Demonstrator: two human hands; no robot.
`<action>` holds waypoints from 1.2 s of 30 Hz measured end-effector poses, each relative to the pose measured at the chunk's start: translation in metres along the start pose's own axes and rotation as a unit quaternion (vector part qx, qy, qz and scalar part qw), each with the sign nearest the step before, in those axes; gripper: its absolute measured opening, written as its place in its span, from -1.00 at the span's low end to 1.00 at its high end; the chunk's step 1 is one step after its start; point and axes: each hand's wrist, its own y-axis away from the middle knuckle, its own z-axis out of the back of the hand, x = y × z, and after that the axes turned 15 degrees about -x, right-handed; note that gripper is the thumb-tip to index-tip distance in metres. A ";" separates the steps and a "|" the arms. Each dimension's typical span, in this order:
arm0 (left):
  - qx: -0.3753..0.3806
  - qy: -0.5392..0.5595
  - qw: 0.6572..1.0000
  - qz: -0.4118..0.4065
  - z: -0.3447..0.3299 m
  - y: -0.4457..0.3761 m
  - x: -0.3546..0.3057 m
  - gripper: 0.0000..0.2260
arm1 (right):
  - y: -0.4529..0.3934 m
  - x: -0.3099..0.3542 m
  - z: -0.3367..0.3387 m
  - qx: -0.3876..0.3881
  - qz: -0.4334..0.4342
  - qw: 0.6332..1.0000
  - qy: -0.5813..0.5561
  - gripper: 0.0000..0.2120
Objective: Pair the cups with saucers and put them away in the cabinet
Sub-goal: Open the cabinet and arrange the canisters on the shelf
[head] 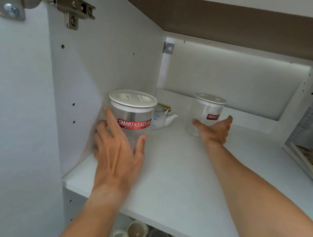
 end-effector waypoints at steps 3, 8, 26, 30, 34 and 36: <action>0.009 0.007 1.000 0.000 -0.001 0.000 0.001 -0.11 | -0.007 -0.010 0.000 0.068 -0.024 0.997 -0.035 0.07; 0.013 0.018 1.000 -0.003 0.002 0.001 0.000 -0.11 | 0.005 -0.012 0.021 0.070 0.017 0.997 -0.006 -0.12; 0.090 0.089 0.991 0.032 0.032 0.010 0.002 -0.19 | 0.126 0.015 0.078 0.226 0.071 0.971 0.023 -0.33; 0.062 0.068 0.995 0.023 0.041 0.020 0.004 -0.21 | 0.135 0.018 0.058 0.259 0.062 0.964 0.014 -0.27; 0.034 0.024 0.998 0.040 0.045 0.025 -0.001 -0.14 | 0.158 0.038 0.064 0.303 0.079 0.949 0.046 -0.26; 0.018 0.008 1.000 0.017 0.045 0.030 -0.001 -0.10 | 0.165 0.042 0.064 0.314 0.081 0.944 0.066 -0.29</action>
